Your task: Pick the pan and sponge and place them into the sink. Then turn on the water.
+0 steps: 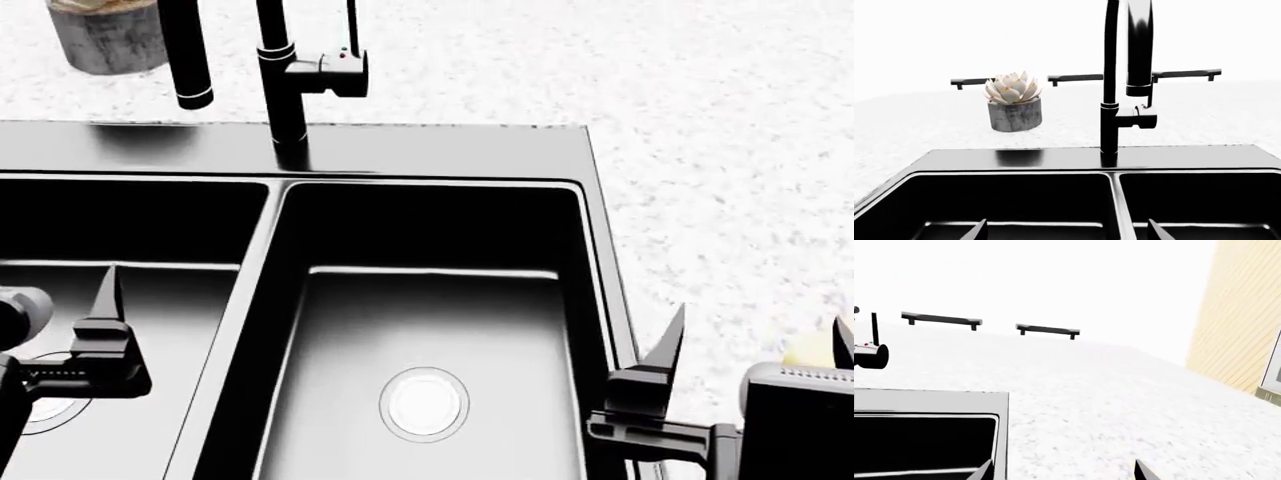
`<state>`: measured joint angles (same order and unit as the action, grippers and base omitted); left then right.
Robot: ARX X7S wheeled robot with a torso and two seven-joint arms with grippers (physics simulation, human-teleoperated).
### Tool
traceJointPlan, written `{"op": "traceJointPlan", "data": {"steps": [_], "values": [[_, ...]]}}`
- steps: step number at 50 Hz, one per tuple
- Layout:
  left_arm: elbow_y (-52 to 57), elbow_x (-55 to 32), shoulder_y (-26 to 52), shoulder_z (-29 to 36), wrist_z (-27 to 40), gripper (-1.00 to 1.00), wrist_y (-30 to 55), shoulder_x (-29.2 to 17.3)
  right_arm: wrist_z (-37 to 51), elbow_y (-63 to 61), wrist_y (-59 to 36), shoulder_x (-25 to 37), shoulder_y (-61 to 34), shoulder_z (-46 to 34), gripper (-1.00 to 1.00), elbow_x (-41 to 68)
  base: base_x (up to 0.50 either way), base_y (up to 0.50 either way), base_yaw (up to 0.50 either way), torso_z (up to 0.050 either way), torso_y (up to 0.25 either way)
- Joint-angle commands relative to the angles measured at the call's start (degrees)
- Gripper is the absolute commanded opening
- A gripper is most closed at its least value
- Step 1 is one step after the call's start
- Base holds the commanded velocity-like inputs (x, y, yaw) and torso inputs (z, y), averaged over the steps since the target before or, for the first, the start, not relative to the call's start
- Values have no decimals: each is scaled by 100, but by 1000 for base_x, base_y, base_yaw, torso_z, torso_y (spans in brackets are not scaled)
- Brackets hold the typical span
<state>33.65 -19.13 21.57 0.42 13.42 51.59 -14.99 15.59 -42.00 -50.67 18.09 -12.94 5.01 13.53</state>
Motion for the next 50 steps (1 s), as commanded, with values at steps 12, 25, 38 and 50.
{"op": "traceJointPlan", "data": {"steps": [12,25,38,50], "values": [[-108,-58,-13,-30,77,100,35,-22,1511,226,-1066,-654,-638,137,100,-690,0,0,0,0,0],[-146,-85,-4,-25,101,100,-29,-10,1895,1058,-1078,-1419,-897,304,100,-545,0,0,0,0,0],[-254,-95,-104,-4,86,100,-156,-35,2371,1879,-620,-1509,-1134,154,100,-561,0,0,0,0,0],[-303,-128,-151,-39,86,100,-214,-69,2519,2796,-49,-1480,-1448,457,100,-403,0,0,0,0,0]]}}
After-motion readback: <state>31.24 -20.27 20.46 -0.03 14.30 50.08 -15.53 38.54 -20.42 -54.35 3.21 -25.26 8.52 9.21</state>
